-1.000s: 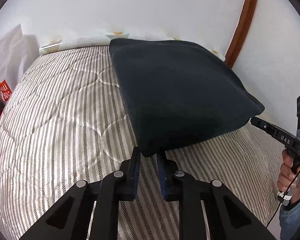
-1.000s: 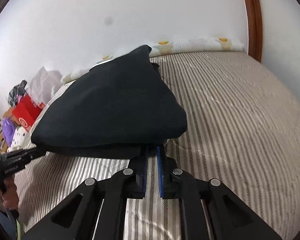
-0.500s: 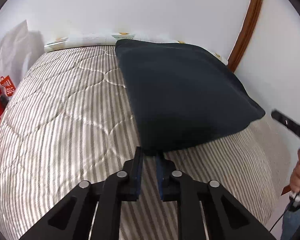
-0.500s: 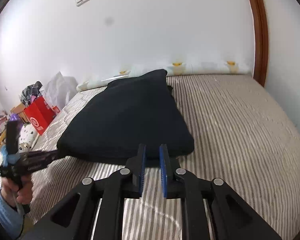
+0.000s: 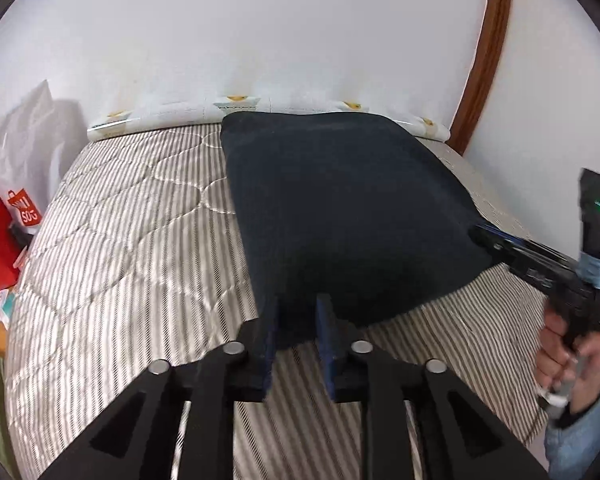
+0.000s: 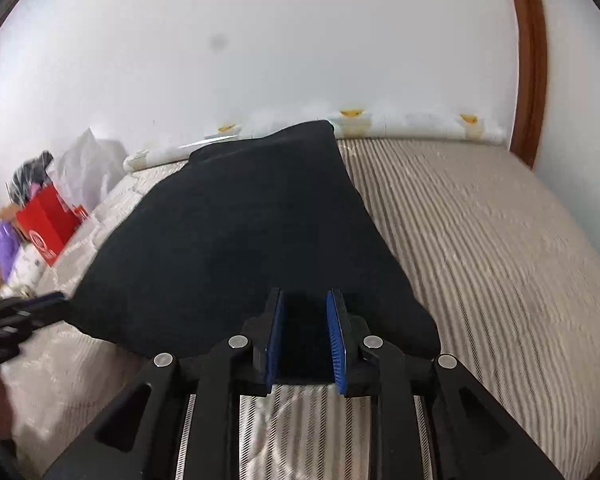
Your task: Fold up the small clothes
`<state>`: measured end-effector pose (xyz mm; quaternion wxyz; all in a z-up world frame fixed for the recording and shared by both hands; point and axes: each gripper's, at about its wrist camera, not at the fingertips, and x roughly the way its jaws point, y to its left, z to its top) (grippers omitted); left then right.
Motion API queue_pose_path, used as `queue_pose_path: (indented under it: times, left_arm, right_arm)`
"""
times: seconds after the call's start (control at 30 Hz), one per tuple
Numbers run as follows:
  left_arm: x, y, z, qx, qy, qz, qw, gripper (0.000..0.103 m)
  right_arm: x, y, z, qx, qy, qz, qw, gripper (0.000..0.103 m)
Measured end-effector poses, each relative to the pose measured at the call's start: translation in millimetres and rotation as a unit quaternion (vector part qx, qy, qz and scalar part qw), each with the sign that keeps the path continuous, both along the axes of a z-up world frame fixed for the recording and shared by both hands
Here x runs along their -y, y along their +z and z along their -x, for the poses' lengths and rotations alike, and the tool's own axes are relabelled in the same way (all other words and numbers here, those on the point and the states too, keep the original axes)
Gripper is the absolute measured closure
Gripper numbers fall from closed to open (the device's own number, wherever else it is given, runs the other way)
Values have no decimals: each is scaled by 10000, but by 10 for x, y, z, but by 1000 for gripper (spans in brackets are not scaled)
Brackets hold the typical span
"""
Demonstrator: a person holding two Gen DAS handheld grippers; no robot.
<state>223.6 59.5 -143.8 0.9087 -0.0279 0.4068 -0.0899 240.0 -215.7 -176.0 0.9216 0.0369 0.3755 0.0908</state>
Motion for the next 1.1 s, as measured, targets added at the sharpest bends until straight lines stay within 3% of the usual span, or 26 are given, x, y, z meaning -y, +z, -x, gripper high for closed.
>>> queue_pose_path:
  times: [0.27, 0.4, 0.57, 0.6, 0.7, 0.8, 0.83, 0.93, 1.1]
  left_arm:
    - [62, -120, -68, -47, 123, -147, 9998, 71]
    - [-7, -185, -90, -165, 204, 83, 9996, 67]
    - [-51, -219, -99, -218, 204, 274, 9992, 65]
    - [-61, -224, -99, -222, 192, 302, 9991, 65]
    - [-94, -226, -102, -238, 140, 390, 9989, 65]
    - [-138, -203, -102, -187, 45, 505, 9985, 65]
    - [-165, -194, -101, -129, 20, 572, 9983, 65]
    - [-229, -172, -125, -51, 22, 691, 9976, 65]
    - [-299, -132, -184, 59, 100, 626, 9980, 65]
  right_arm:
    - [251, 70, 34, -23, -296, 102, 9995, 66]
    - [329, 46, -66, -50, -379, 16, 9993, 47]
    - [354, -44, -358, -332, -286, -416, 9982, 45]
    - [344, -69, -405, -386, -290, -465, 9978, 46]
    - [292, -121, -450, -498, -112, -459, 9976, 62]
    - [368, -76, -351, -329, 13, -610, 9976, 87]
    - [410, -73, -351, -354, 6, -762, 9965, 91]
    - [505, -65, -320, -466, -13, -998, 9939, 92]
    - [436, 44, -235, -423, 76, -552, 9975, 92]
